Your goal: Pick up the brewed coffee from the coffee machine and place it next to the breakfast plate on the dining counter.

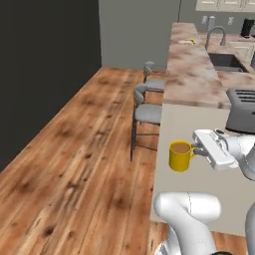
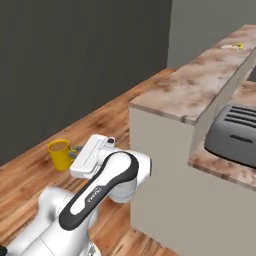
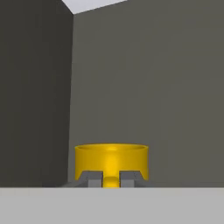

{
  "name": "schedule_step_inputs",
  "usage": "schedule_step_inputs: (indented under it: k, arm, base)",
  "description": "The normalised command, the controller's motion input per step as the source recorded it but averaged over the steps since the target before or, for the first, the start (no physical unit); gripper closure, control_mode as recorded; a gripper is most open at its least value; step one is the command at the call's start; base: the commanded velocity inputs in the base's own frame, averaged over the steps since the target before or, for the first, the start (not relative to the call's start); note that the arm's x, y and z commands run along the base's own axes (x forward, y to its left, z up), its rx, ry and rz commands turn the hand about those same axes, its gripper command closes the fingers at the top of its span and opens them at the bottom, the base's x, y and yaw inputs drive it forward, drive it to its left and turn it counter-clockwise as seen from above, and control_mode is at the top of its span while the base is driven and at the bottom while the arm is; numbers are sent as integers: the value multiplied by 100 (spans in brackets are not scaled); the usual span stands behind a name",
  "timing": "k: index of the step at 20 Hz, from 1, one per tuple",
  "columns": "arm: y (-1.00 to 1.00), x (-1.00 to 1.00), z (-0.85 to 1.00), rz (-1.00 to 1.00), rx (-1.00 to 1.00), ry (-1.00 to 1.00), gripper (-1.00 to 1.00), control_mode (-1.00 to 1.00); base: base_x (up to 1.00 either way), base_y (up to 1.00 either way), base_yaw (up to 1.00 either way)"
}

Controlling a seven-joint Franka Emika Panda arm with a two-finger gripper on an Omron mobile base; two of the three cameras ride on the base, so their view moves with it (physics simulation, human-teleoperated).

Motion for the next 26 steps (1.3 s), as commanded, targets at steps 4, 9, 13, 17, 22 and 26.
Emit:
schedule_step_inputs:
  k: [4, 9, 13, 17, 22, 26]
  arm:
    - [0, 0, 0, 0, 0, 0, 100, 100]
    - [0, 0, 0, 0, 0, 0, 100, 100]
    - [0, 0, 0, 0, 0, 0, 100, 100]
    - [0, 0, 0, 0, 0, 0, 100, 100]
    - [0, 0, 0, 0, 0, 0, 100, 100]
    - [0, 0, 0, 0, 0, 0, 100, 100]
  base:
    - [65, 100, -55]
    - [73, 100, -57]
    - [82, 99, -59]
    - [78, 100, -58]
    - [57, 100, -56]
    - [49, 100, -54]
